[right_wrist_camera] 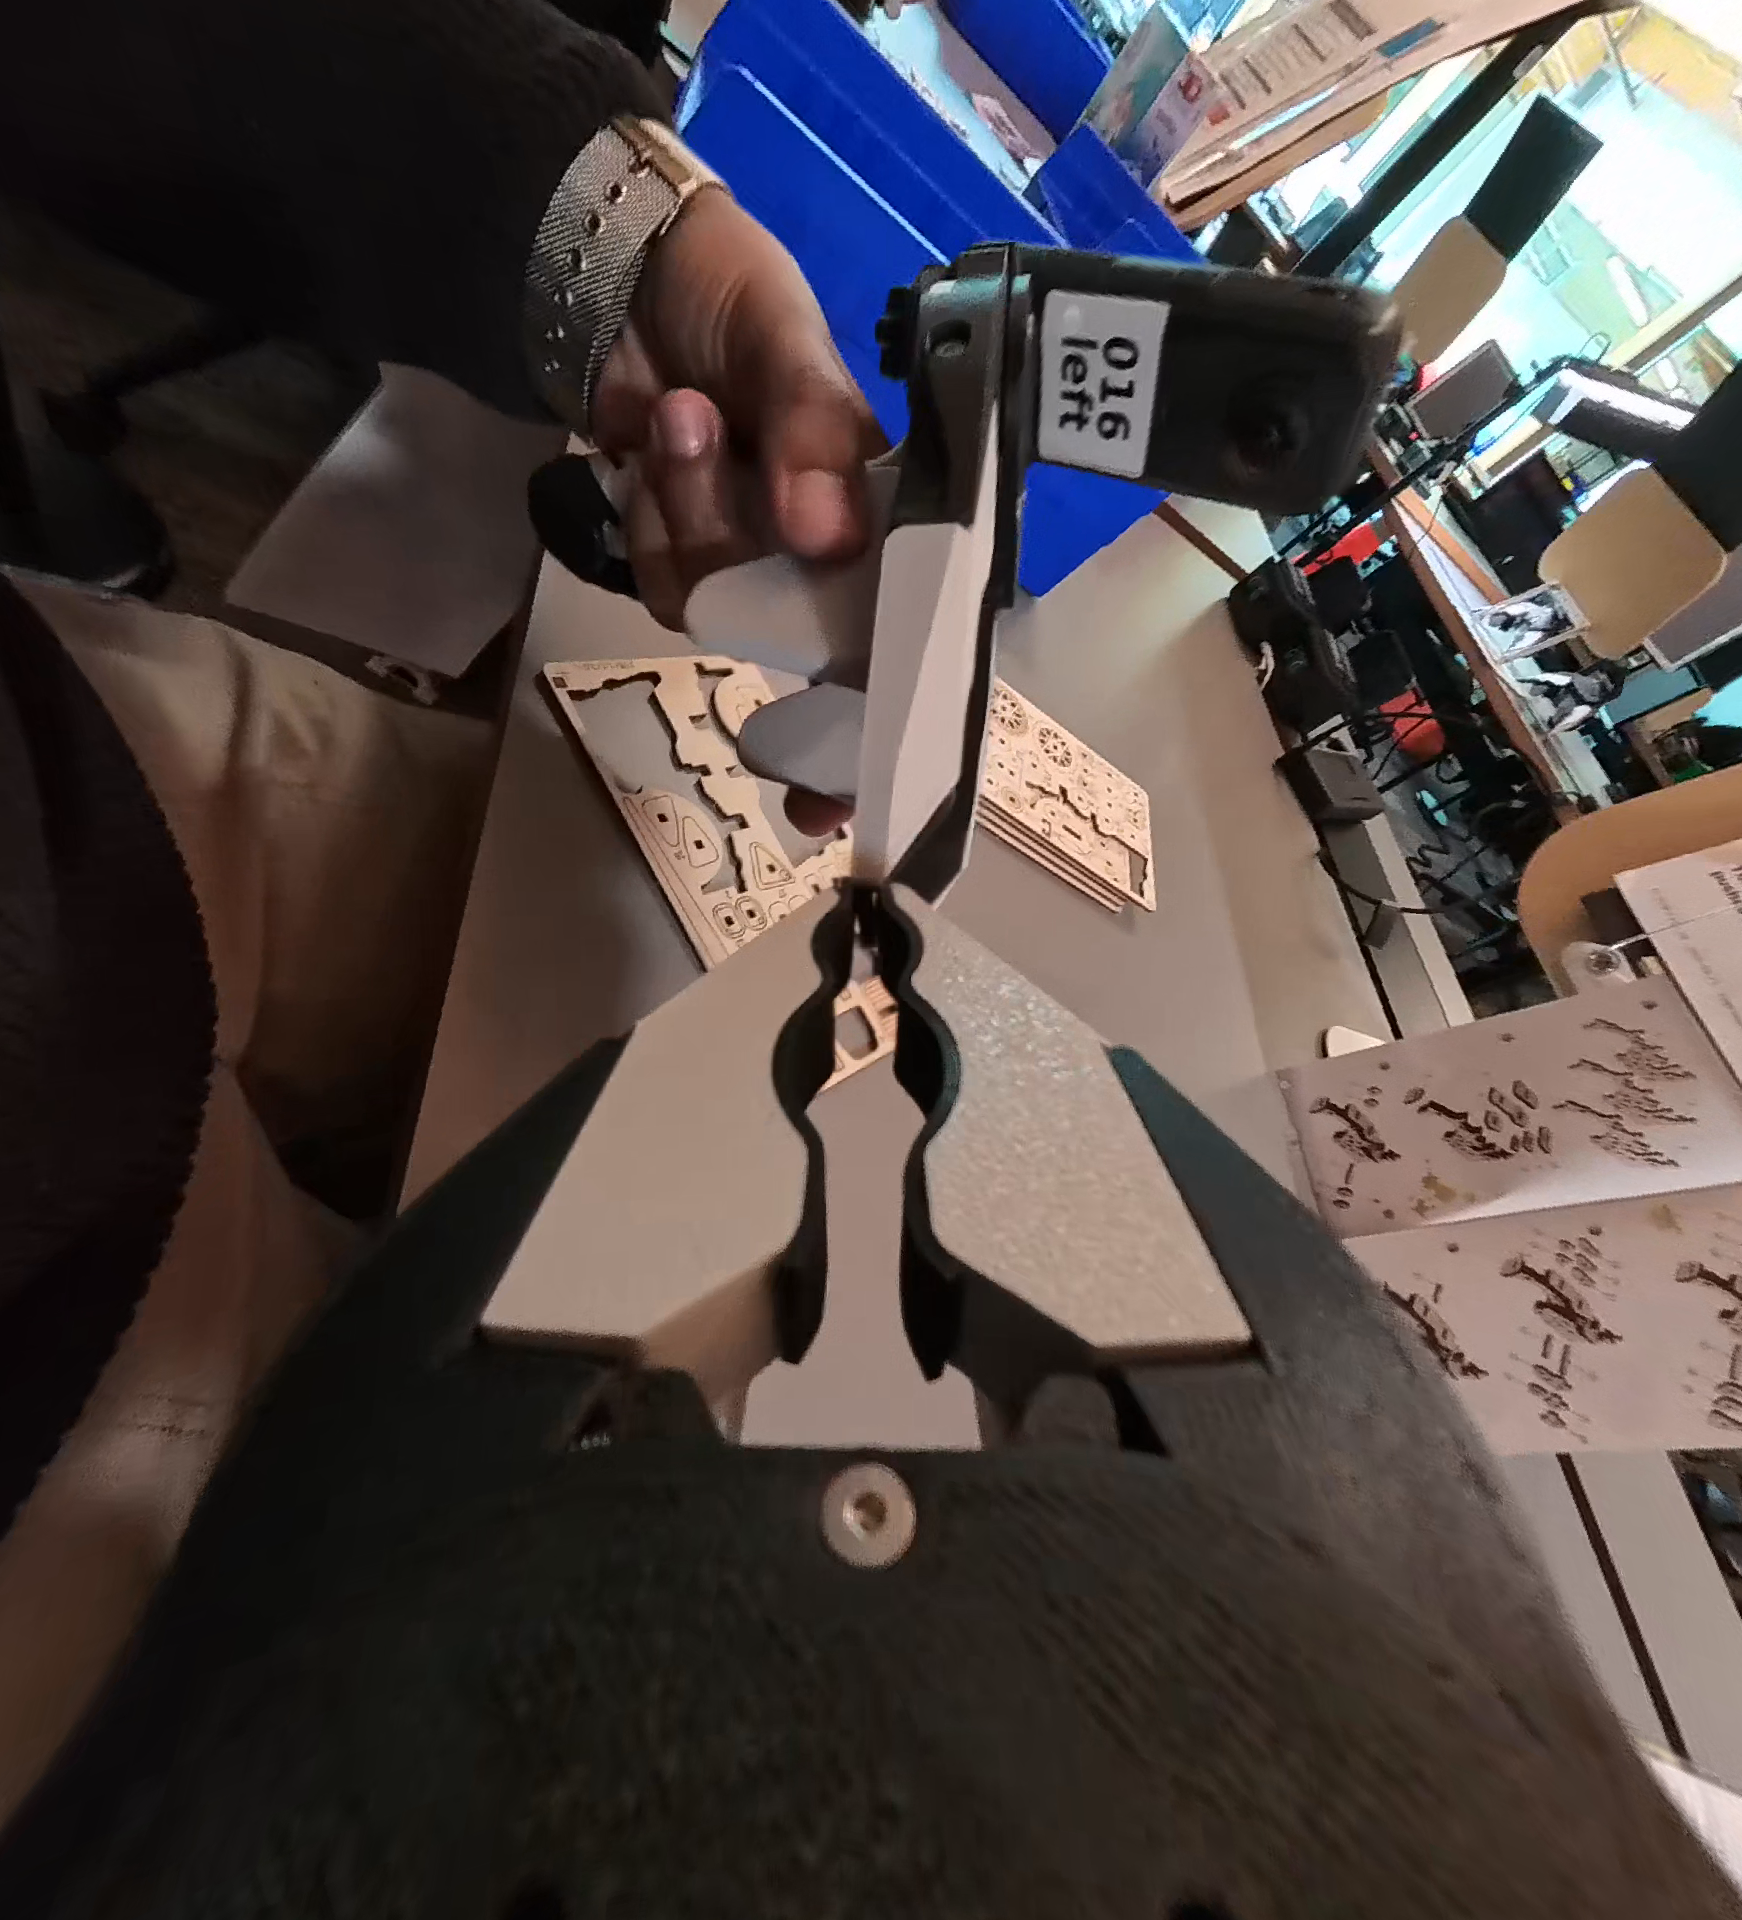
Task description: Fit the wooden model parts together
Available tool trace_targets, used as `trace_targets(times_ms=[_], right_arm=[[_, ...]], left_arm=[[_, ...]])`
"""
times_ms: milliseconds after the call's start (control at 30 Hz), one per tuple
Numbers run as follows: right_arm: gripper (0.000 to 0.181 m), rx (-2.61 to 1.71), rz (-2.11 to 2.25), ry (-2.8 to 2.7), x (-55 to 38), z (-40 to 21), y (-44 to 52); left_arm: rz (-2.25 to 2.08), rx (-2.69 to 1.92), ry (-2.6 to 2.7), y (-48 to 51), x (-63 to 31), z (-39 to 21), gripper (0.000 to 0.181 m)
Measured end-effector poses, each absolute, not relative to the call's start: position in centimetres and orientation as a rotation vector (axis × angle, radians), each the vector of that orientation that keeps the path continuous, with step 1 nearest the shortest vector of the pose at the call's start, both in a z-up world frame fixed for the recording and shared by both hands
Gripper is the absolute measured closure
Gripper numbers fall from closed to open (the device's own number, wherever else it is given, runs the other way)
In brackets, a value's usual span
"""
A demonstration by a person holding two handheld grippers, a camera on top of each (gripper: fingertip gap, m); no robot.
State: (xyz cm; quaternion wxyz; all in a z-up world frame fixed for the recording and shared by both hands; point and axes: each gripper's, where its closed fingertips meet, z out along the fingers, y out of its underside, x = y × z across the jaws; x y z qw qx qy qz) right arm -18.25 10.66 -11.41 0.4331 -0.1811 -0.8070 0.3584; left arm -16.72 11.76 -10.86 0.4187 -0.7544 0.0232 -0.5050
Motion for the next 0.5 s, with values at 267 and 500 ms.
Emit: trace_targets(times_ms=[267, 500], right_arm=[[0.18, -0.808, 1.159, -1.869, -18.9, -9.6, 14.4], [0.18, -1.341, 1.624, -1.715, -18.4, -10.5, 15.6]], left_arm=[[-1.241, -1.743, -0.04, 12.7, -19.2, -10.0, 0.118], [-1.16, -1.764, 0.015, 14.3, -18.3, -10.9, 0.141]])
